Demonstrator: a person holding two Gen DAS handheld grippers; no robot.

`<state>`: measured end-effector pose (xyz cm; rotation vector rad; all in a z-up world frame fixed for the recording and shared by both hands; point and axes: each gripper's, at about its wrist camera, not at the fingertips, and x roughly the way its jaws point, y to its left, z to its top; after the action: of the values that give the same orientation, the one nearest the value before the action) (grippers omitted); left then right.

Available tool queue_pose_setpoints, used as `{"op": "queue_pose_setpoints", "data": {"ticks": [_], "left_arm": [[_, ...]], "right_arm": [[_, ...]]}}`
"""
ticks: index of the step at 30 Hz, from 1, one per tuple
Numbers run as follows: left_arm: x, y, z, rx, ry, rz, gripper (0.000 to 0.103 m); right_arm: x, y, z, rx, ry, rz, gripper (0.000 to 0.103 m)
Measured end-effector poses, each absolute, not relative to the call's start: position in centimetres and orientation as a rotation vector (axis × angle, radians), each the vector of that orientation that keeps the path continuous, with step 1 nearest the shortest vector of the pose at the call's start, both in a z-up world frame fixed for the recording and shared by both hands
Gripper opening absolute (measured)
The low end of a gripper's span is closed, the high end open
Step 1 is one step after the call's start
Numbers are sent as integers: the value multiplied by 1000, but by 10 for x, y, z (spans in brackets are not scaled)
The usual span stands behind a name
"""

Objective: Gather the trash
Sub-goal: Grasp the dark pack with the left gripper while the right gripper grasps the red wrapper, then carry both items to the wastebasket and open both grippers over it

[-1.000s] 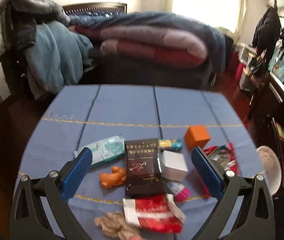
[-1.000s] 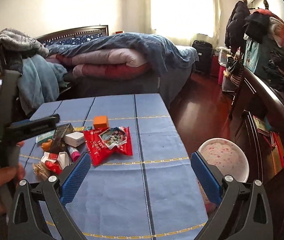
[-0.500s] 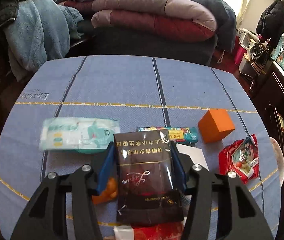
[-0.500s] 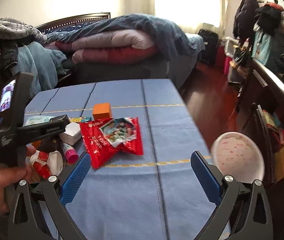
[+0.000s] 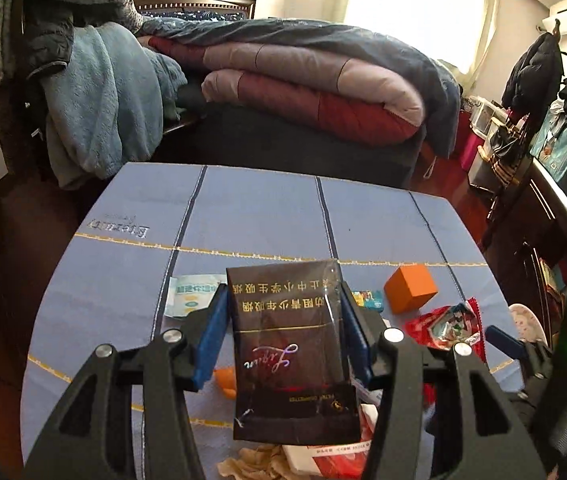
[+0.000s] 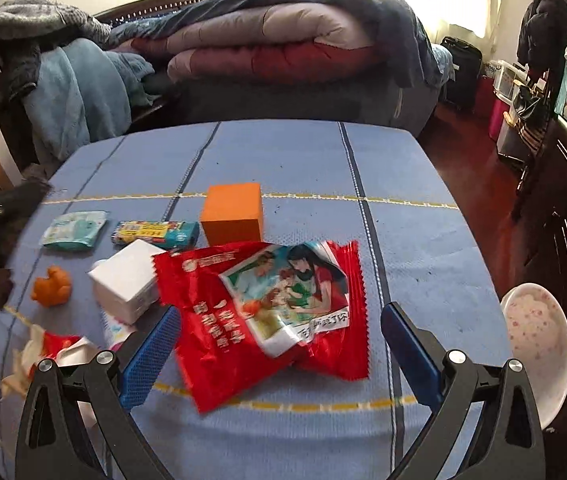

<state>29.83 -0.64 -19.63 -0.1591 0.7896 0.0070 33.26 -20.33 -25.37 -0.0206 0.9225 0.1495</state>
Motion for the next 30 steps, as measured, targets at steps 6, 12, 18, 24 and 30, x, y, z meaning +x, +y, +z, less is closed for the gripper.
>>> {"op": "queue_pose_setpoints", "data": {"ticks": [6, 12, 18, 24, 30], "left_arm": [[295, -8, -189, -151, 769, -14, 53], [285, -13, -177, -161, 743, -36, 53], [268, -26, -159, -158, 701, -79, 53], [246, -48, -138, -156, 648, -138, 53], [228, -82, -118, -128, 607, -202, 53]], "right_arm": [[330, -202, -256, -30, 936, 185, 30], [310, -213, -236, 25, 903, 229, 20], [278, -236, -208, 91, 849, 240, 19], [251, -263, -189, 136, 811, 228, 18], [227, -290, -179, 176, 790, 202, 18]]}}
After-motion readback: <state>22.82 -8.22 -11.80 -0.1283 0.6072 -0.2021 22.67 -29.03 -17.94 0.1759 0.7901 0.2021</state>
